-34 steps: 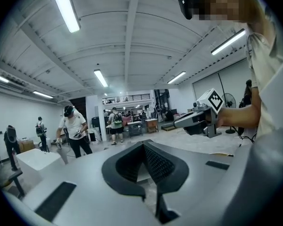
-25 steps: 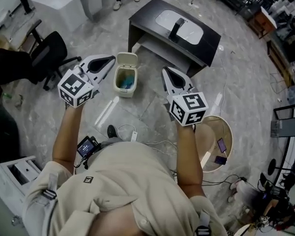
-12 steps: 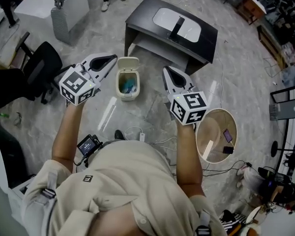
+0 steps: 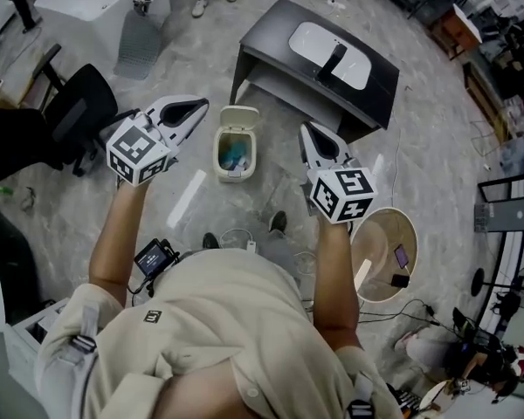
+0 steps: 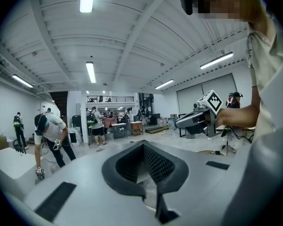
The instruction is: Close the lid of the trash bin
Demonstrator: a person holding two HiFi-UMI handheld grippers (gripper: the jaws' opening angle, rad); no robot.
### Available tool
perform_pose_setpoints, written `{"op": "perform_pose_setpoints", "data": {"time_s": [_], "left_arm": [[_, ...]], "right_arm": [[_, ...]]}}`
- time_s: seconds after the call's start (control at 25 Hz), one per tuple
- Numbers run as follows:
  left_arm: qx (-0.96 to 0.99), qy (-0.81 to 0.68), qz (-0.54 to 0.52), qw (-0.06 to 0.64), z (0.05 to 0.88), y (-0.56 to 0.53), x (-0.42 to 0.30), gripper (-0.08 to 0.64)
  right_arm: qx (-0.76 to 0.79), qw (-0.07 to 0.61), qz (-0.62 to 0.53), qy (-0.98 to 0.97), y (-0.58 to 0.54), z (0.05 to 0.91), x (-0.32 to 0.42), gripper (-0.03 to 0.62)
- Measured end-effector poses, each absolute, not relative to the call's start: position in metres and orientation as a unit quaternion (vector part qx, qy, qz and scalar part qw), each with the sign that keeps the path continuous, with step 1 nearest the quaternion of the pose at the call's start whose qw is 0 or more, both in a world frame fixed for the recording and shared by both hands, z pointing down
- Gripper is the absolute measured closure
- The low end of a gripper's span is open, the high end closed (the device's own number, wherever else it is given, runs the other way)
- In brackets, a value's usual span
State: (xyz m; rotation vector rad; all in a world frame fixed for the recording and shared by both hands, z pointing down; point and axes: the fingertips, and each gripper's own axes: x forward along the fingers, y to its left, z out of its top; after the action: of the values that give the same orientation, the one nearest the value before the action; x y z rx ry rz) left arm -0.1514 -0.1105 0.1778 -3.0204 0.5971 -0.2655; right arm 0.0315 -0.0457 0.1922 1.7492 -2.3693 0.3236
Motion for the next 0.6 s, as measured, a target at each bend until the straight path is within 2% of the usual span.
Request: {"op": "perform_pose_setpoints", "data": {"time_s": [0.28,0.6], "left_arm": [[-0.962,0.255,-0.102,0.009,0.191,-0.151,-0.176,0.545],[-0.947,0.292,-0.134,-0.011,0.215,-0.204,-0.150,0.545]], "right_arm": [[0.547,0.088,0.113,-0.825,-0.107,0.203,0.030,0.568],[0.508,0.093,0.139,-0.845,-0.175,0.230,0.065,0.568]]}}
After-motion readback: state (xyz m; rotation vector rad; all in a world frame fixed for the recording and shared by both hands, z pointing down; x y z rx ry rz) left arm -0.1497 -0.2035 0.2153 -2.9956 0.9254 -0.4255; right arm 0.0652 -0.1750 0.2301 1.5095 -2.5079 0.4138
